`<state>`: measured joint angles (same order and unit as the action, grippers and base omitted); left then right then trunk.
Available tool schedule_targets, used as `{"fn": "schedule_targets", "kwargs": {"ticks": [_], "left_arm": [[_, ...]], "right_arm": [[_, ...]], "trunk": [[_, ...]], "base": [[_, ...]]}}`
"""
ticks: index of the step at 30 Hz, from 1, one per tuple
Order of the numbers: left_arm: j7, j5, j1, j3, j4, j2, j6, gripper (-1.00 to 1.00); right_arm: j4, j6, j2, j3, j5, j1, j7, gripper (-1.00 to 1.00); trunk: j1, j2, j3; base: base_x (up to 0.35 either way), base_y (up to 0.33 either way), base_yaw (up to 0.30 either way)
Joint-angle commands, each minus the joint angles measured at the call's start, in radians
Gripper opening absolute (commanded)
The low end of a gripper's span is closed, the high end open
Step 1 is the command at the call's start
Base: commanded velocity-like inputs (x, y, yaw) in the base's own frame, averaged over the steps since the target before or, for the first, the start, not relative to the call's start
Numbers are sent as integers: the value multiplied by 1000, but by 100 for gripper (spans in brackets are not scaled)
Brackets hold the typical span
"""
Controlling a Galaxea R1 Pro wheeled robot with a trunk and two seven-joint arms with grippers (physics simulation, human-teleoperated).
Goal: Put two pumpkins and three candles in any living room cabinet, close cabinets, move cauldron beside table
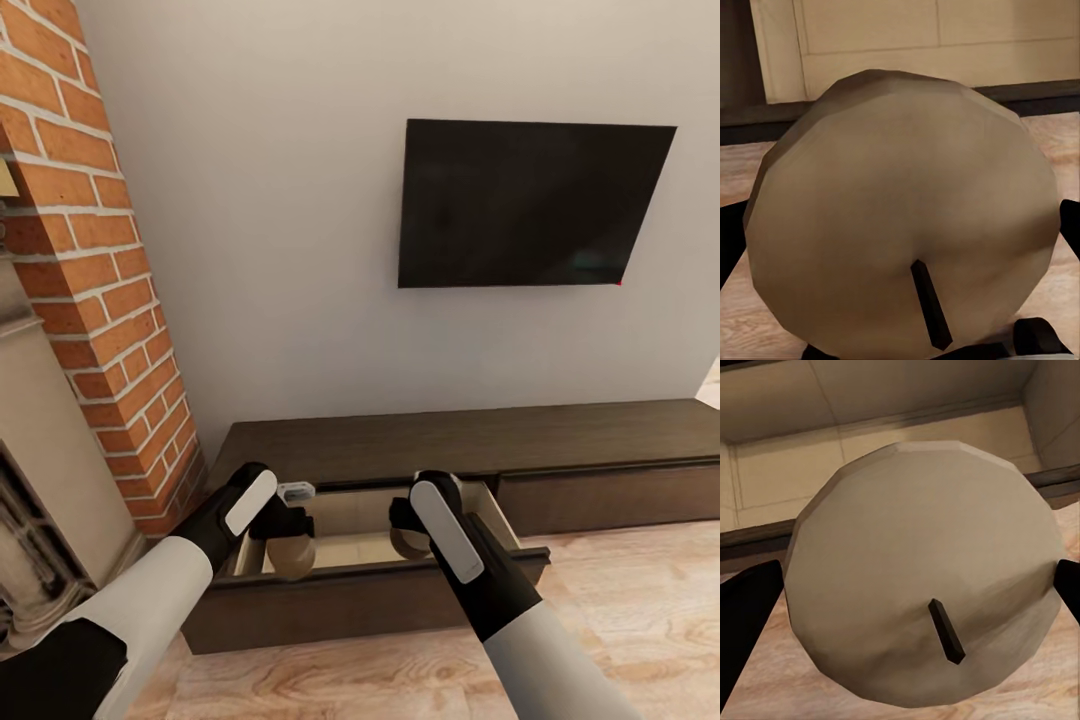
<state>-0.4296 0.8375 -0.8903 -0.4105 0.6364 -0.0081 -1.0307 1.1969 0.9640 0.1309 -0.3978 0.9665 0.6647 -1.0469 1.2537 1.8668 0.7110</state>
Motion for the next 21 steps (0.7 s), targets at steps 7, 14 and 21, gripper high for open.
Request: {"fn": "schedule_targets", "kwargs": {"ticks": [7,14,21], "left_arm": [[-6,9,-1,-3,-4,1,0,-100],[-10,7,-1,-4,-5,1,4,-100],[-14,6,-1,-8,-2,1,5,-100]], "right_arm": [[5,4,4,-11,8,1,-10,-100],[6,3,4,-13,8,1,-10,-100],[7,2,4,-13,9,1,-10,-100]], "trunk": [[0,1,6],[0,1,9],[0,1,10]], "base": [[3,0,153],[121,0,156],[92,-52,26]]}}
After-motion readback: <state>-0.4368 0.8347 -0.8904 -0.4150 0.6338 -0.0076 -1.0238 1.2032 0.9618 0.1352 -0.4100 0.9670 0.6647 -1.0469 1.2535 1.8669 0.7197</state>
